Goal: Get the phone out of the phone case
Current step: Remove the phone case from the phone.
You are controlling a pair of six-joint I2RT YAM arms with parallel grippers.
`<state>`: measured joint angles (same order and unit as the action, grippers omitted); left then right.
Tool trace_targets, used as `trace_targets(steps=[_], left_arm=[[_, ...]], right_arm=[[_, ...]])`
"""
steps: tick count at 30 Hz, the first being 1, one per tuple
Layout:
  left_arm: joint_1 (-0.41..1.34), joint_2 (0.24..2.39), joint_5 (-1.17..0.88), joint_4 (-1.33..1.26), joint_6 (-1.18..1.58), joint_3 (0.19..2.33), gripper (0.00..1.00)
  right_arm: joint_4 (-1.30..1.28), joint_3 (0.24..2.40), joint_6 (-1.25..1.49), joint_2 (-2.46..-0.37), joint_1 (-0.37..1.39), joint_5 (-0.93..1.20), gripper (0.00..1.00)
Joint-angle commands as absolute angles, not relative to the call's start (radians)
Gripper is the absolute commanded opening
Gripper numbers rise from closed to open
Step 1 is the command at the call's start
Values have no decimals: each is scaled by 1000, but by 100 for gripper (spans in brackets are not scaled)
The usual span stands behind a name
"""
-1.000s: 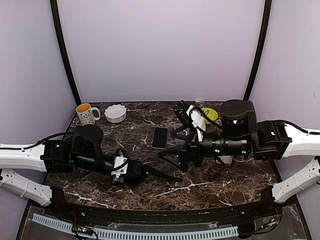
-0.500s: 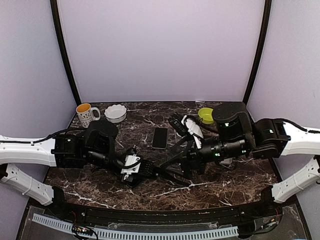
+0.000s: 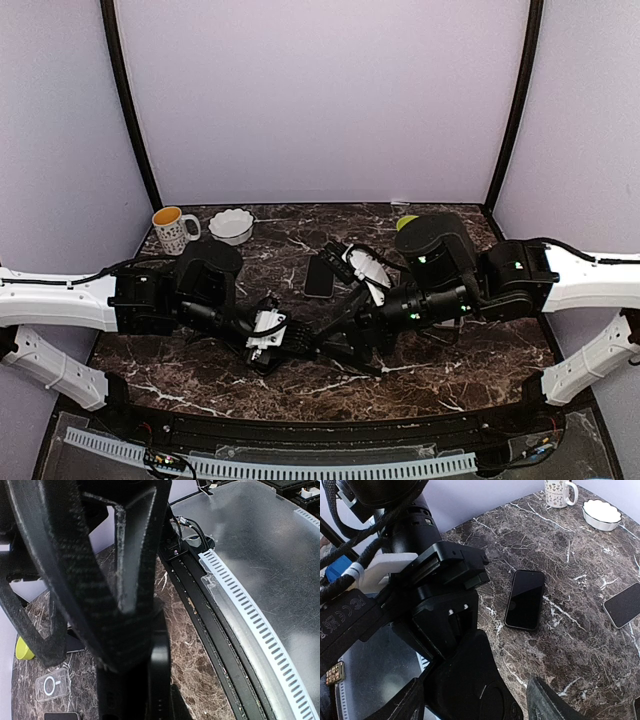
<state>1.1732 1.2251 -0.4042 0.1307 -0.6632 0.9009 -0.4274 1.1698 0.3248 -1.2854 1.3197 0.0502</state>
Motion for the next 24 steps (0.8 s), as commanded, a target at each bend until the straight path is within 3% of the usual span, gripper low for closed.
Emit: trace_targets(steps=[1, 9, 17, 24], left_arm=[[1167, 1211, -437, 75, -676, 946, 0], [1167, 1201, -434, 63, -673, 940, 0], [1167, 1198, -396, 40, -675, 931, 0], [1165, 1192, -366, 29, -664, 926, 0]], right_arm=[[-416, 1210, 338, -1299, 1315, 13, 67], [-471, 1215, 339, -1317, 1314, -51, 56], [-436, 1185, 347, -1305, 1323, 57, 43], [-482, 1184, 335, -1321, 1345, -8, 41]])
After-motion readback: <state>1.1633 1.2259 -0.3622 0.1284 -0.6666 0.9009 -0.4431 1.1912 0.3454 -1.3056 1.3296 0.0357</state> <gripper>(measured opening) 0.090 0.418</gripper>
